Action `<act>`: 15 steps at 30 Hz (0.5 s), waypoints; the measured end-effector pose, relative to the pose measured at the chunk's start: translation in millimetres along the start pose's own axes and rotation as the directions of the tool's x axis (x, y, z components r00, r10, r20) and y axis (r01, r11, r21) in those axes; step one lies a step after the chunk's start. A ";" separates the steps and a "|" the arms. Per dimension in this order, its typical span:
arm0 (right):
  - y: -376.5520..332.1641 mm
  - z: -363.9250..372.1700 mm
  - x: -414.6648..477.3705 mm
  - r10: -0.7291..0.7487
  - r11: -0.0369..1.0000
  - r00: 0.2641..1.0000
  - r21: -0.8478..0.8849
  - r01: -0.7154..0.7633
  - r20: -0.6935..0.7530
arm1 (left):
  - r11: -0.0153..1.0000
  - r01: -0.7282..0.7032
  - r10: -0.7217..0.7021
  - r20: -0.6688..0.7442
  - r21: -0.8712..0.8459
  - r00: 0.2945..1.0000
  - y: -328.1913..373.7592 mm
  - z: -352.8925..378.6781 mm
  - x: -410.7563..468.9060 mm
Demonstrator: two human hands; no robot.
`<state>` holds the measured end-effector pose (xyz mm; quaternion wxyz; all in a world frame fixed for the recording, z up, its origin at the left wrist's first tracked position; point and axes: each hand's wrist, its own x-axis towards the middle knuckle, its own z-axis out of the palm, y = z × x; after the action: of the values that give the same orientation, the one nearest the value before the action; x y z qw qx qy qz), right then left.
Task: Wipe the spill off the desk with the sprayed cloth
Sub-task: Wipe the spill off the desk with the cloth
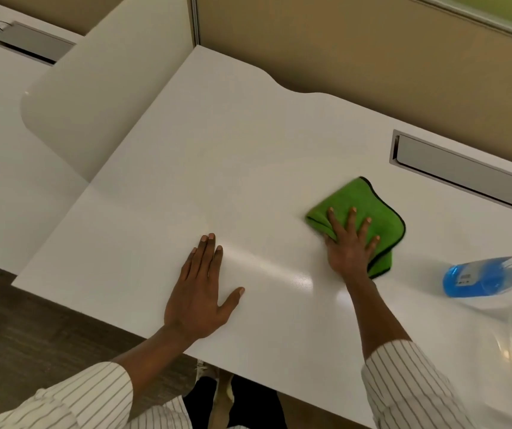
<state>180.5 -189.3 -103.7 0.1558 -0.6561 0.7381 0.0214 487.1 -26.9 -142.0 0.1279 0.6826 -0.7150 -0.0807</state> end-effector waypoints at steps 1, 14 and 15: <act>-13.0 0.3 9.2 -0.021 1.000 1.000 0.002 0.021 0.015 | 1.000 -0.001 0.001 0.001 0.001 1.000 0.0 0.0 0.0; -97.1 20.7 -48.4 -0.502 0.864 0.858 0.028 0.502 0.110 | 0.999 -0.008 0.008 -0.010 -0.035 1.000 -0.8 -1.9 1.2; -87.7 22.1 -62.1 -0.520 0.854 0.849 0.053 0.517 0.095 | 0.999 -0.011 0.010 -0.017 -0.042 1.000 -0.7 -1.9 1.3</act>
<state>276.1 -136.5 -93.5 0.2030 -0.8268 0.5246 0.0037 488.3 -28.1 -140.3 0.1487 0.6766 -0.7157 -0.0894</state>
